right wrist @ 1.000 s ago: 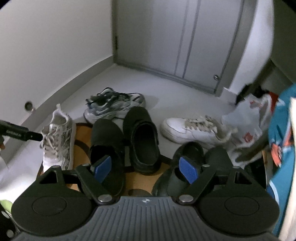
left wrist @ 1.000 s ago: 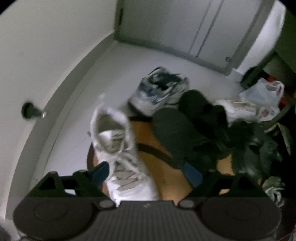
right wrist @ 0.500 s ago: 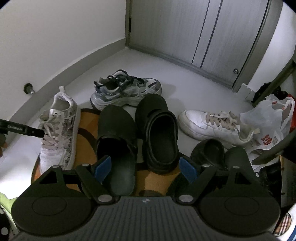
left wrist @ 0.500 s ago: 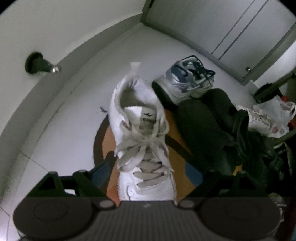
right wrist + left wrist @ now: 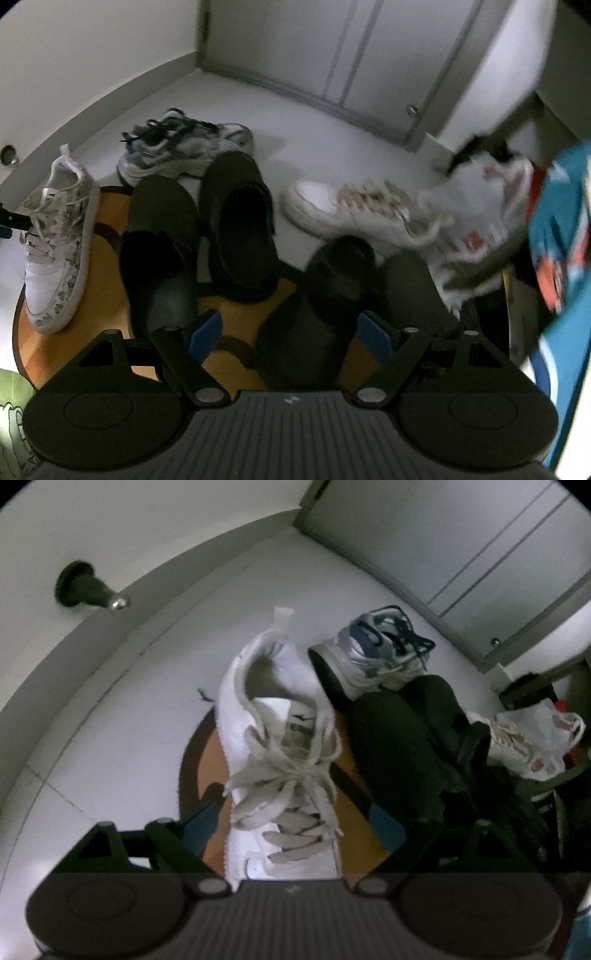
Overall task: Organize scattered shoes
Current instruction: 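Lift the white high-top sneaker with the left gripper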
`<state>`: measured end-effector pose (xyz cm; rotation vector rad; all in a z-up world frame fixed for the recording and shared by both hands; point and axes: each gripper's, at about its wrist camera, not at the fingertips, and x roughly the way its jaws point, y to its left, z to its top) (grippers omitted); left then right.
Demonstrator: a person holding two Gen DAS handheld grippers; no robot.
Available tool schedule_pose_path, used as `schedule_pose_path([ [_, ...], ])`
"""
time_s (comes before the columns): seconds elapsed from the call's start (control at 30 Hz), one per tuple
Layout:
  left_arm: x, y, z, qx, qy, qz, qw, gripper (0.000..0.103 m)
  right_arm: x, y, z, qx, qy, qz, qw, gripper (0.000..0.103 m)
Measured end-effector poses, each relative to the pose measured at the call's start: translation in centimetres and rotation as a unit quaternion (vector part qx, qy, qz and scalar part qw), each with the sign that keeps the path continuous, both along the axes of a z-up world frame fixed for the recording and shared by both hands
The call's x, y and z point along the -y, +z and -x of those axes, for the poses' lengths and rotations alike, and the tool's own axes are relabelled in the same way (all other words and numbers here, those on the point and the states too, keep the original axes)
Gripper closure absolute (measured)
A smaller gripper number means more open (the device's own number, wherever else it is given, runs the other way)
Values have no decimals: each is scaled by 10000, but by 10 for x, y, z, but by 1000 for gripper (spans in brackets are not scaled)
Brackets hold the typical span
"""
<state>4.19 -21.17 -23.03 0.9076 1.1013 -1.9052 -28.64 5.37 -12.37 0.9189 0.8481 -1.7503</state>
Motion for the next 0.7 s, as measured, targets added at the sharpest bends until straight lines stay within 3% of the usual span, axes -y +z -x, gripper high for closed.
schedule_pose_path([
  [0.3, -7, -16, 16, 286, -226, 285, 9989, 12, -38, 18, -6, -4, 438, 87, 9990, 18],
  [0.53, -1, -27, 26, 426, 44, 158, 9990, 12, -45, 10, -18, 404, 893, 45, 9952, 18],
  [0.7, 2, -27, 43, 498, -1, 378, 9980, 5, -47, 6, -23, 463, 1022, 68, 9937, 18],
])
